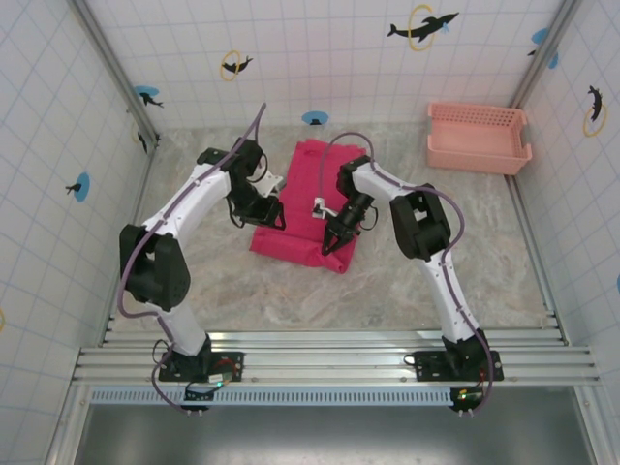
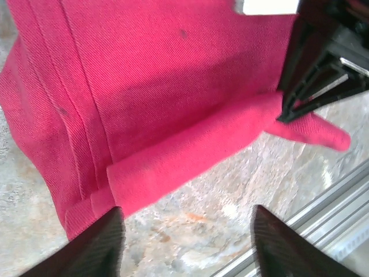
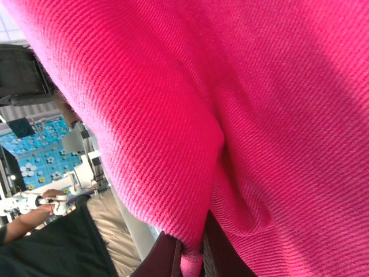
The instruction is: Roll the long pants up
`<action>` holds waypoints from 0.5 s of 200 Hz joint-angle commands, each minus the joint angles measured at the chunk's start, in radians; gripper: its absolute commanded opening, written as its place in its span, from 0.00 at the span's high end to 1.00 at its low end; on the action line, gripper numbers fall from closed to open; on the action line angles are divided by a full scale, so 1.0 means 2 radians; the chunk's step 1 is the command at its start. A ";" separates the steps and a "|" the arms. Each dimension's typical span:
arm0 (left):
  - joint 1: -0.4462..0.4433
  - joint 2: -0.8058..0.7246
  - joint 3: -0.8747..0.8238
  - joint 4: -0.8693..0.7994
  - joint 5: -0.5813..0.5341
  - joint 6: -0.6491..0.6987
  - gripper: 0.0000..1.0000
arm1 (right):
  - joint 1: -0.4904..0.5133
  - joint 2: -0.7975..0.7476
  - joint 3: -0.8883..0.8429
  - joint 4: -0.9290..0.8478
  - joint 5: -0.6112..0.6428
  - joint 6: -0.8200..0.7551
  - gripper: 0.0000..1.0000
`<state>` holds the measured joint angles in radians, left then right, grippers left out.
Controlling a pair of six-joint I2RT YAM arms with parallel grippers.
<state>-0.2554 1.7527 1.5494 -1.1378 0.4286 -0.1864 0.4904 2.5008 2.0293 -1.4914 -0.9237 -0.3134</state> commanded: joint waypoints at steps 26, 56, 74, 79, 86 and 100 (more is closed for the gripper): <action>-0.029 -0.056 -0.043 0.020 -0.042 0.003 0.46 | -0.011 0.018 0.020 0.005 -0.032 -0.002 0.93; -0.036 -0.029 -0.070 0.048 -0.068 0.000 0.47 | -0.012 0.018 0.021 0.004 -0.044 -0.001 0.93; -0.036 0.000 -0.072 0.059 -0.090 0.004 0.48 | -0.013 0.017 0.020 0.003 -0.056 -0.001 0.93; -0.037 0.010 -0.070 0.060 -0.099 0.007 0.48 | -0.012 0.017 0.020 0.004 -0.058 -0.001 0.93; -0.036 0.023 -0.067 0.063 -0.109 0.009 0.48 | -0.013 0.018 0.020 0.004 -0.062 -0.001 0.93; -0.036 0.054 -0.052 0.064 -0.128 0.014 0.47 | -0.013 0.020 0.019 0.005 -0.066 0.000 0.93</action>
<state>-0.3275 1.7760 1.4200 -1.0370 0.2710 -0.1860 0.4736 2.5111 2.0361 -1.4902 -1.0058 -0.3115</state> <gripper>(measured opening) 0.524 0.106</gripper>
